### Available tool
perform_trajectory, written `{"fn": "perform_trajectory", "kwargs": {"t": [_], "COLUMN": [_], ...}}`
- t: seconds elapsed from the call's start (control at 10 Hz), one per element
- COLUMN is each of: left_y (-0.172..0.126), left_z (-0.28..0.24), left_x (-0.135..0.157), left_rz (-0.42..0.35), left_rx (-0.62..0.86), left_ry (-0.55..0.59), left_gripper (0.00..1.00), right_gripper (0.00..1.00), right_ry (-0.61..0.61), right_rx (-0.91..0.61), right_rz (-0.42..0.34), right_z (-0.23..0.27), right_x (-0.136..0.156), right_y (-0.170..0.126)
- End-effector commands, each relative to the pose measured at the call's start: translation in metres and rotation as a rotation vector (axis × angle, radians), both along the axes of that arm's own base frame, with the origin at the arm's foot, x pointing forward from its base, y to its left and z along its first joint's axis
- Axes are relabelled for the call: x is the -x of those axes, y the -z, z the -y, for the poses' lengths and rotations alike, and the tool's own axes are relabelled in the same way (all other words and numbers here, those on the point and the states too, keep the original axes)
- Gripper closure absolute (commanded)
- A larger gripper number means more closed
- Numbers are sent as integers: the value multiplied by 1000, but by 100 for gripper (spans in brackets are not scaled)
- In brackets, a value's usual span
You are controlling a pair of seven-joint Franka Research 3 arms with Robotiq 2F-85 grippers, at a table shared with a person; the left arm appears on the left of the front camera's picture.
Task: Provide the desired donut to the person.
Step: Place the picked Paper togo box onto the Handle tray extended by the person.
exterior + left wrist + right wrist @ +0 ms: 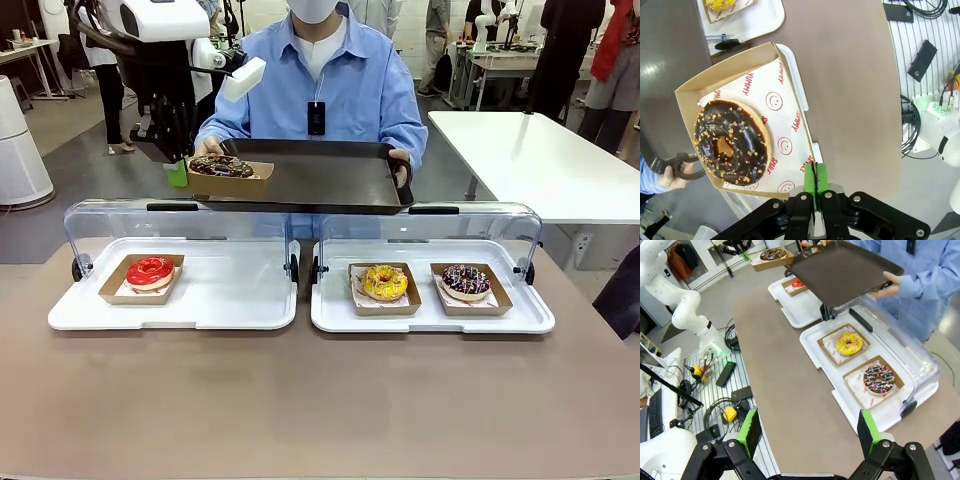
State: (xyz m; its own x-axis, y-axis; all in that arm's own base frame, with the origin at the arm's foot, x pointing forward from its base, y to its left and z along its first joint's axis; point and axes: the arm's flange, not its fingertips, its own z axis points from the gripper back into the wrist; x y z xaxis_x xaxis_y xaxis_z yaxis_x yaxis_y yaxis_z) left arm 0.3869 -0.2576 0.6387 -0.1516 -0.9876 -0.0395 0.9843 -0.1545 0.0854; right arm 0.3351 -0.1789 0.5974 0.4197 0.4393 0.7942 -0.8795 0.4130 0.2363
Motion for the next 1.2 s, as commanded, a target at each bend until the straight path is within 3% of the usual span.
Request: {"fn": "perform_trajectory", "kwargs": {"t": [0.0,0.7,0.9,1.1], "left_y": [-4,0,-27,-34], "left_z": [-1,0,7,22], "left_x": [3,0,-23,-47], "left_rz": [6,0,41,107], "left_rx": [1,0,8,4], "left_ry": [-3,0,43,-4], "left_gripper": [100,99,99,99], "right_gripper": [0,0,0,0], "right_ry": [-6,-6,-6,-6], "right_rx": [-12,-12,-12,-12], "right_rz": [6,6,6,6], "right_z": [0,0,0,0], "right_x": [0,0,0,0], "right_y": [-1,-1,-1,-1]}}
